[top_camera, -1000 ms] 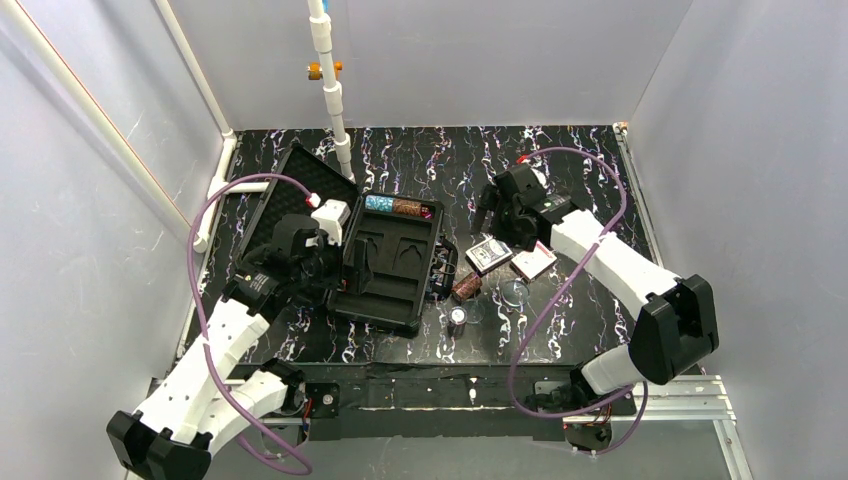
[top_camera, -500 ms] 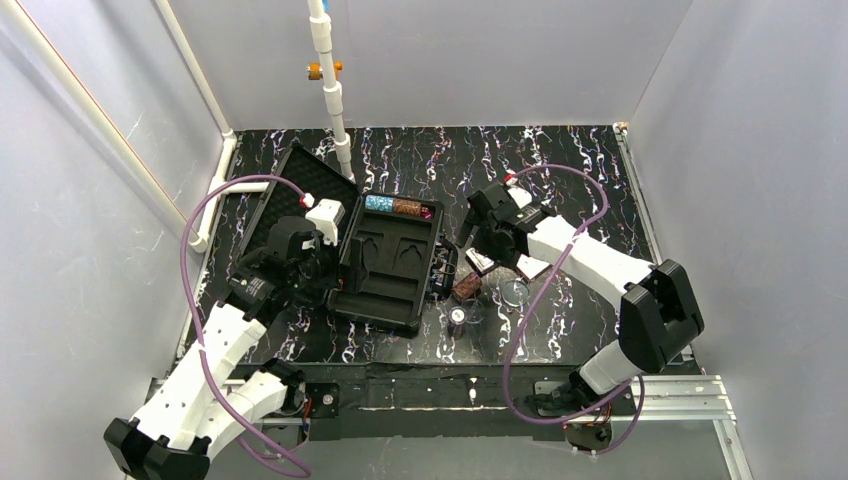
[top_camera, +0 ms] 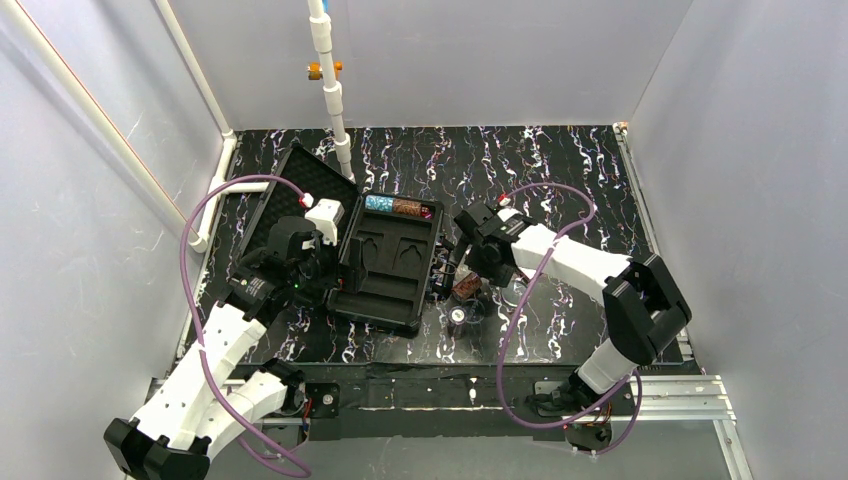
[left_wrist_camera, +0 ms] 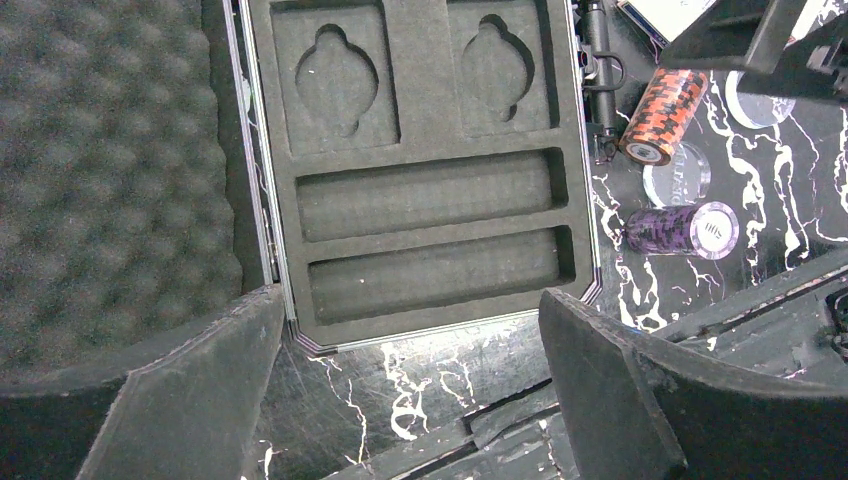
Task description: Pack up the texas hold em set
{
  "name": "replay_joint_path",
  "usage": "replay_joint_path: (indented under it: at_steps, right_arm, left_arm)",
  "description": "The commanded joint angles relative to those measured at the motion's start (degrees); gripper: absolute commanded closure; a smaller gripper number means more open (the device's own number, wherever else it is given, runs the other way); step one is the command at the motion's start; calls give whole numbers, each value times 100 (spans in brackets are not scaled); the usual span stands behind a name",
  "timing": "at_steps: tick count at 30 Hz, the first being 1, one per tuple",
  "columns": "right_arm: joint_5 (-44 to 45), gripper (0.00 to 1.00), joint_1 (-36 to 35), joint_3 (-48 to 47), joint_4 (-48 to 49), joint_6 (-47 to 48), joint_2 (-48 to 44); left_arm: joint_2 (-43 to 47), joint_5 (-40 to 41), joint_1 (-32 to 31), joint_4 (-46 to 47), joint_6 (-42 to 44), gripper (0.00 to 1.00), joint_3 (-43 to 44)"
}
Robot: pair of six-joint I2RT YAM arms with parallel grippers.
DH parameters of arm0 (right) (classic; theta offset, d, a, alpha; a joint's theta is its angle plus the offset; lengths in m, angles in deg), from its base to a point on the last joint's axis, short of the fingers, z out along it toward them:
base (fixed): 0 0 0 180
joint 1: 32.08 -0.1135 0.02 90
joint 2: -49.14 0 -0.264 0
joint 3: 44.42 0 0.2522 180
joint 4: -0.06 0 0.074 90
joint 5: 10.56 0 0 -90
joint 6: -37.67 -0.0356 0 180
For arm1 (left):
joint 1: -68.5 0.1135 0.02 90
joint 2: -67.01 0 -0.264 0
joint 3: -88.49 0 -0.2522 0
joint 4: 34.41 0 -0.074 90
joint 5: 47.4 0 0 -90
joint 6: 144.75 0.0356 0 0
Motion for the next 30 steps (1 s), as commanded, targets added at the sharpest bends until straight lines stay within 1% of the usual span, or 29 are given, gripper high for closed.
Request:
replay_joint_path:
  at_steps: [1, 17, 19, 29, 30]
  right_arm:
    - [34, 9, -111, 197, 51, -321, 46]
    - [-180, 12, -166, 483, 424, -362, 319]
    - [-203, 14, -168, 487, 464, -360, 362]
    - [-220, 17, -188, 497, 602, -335, 584]
    - [-218, 19, -192, 498, 619, -325, 600]
  left_arm:
    - [107, 91, -8, -154, 6, 1, 206]
    - [-33, 107, -8, -154, 32, 1, 215]
    - [-34, 108, -9, -154, 28, 1, 215]
    - [-24, 108, -8, -154, 41, 1, 210]
    - [-28, 108, -8, -154, 41, 1, 210]
